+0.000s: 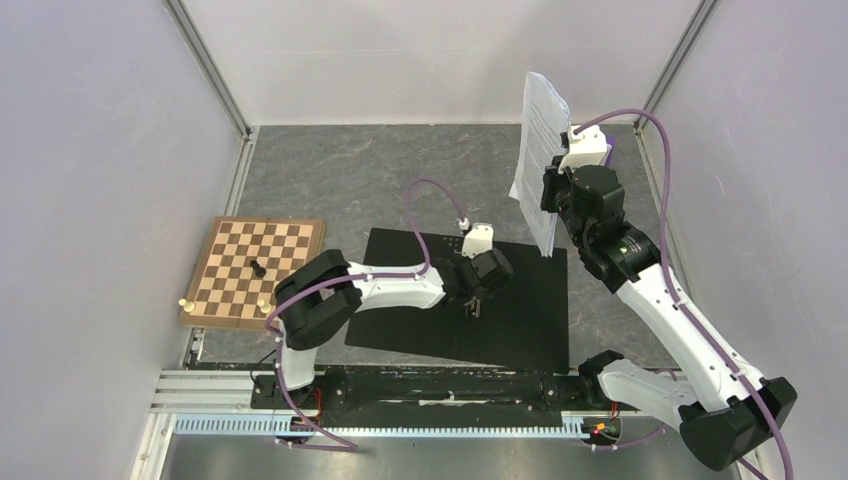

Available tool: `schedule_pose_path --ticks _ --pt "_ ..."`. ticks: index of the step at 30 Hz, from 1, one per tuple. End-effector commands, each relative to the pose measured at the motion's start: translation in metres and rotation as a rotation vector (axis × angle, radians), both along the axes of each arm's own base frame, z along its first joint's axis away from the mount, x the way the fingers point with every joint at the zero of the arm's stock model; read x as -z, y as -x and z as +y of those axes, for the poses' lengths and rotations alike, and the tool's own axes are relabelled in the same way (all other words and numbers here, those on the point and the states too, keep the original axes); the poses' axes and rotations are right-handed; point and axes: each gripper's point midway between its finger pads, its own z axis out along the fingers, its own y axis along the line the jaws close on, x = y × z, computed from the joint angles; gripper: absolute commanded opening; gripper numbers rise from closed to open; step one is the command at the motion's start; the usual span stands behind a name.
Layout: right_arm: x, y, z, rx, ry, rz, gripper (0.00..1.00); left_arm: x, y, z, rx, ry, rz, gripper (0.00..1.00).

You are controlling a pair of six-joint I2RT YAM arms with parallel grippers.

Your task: Put the files into the folder

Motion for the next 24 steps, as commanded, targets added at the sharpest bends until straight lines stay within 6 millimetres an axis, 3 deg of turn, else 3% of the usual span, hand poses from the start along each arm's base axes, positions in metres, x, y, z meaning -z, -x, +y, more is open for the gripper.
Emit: schedule_pose_path --ticks 1,6,10,15,24 --pt "-0.028 0.003 0.008 -0.043 -0.037 -0.049 0.0 0.003 -0.009 0.039 -0.019 -0.047 0.031 0.03" --pt "-0.034 0.004 0.03 -0.133 -0.081 -0.025 0.0 0.005 -0.013 0.062 -0.09 -0.041 0.049 0.02" --pt "-0.041 0.008 0.045 -0.186 -0.114 -0.01 0.0 0.004 -0.016 0.067 -0.086 -0.031 0.057 0.02" --pt "-0.033 0.016 0.06 -0.222 -0.1 0.06 0.0 -0.001 -0.021 0.072 -0.082 -0.01 0.069 0.04" --pt "-0.014 0.024 0.057 -0.205 -0.066 0.122 0.0 -0.012 -0.028 0.064 -0.054 0.02 0.068 0.24"
